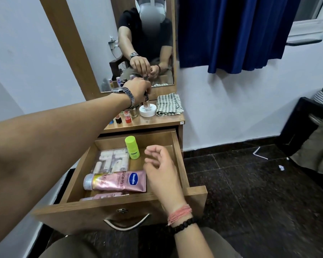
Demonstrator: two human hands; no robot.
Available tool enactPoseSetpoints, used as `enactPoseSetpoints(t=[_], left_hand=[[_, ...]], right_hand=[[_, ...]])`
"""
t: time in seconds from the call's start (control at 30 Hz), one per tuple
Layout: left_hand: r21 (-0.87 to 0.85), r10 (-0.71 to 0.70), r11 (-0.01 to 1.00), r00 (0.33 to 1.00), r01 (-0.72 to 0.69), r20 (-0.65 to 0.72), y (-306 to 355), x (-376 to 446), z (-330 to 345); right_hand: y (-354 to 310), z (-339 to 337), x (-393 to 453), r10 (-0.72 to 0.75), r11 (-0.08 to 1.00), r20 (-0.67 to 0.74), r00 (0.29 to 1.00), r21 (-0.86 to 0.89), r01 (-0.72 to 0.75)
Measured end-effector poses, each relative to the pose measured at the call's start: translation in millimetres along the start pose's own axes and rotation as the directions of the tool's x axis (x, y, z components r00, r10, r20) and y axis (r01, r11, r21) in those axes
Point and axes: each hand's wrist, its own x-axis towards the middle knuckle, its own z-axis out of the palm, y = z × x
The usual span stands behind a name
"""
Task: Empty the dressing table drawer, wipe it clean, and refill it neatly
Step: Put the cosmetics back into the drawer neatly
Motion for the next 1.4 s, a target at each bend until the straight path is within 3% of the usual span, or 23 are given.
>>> enactPoseSetpoints(t=[0.3,0.47,0.8,1.4], left_hand=[[-0.028,0.077,0.996,0.995,-0.079,-0.067,0.3,-16.1,-9.1],[-0.044,0.146,0.987,0.981,-0.152,-0.125,8.0,-43.3,-23.6],[-0.036,0.19,0.981,0.981,-0.189,0.029,12.0,-102.1,3.2],[0.114,0.13,0.983,0.985,-0.142,0.11,10.9,-118.7,67.6]], right_hand=[[1.6,0.7,1.3,-0.006,1.0,-0.015,1.0,0.027,0.006],[0.1,1.1,1.4,-0.001,0.993,-0.097,0.995,0.114,0.013],[-6.6,-2.7,1.5,0.083,0.946,-0.182,0.98,0.324,-0.02],[-1.8,-2.4,4.1,0.067,0.951,-0.169,0.983,0.31,-0.011]])
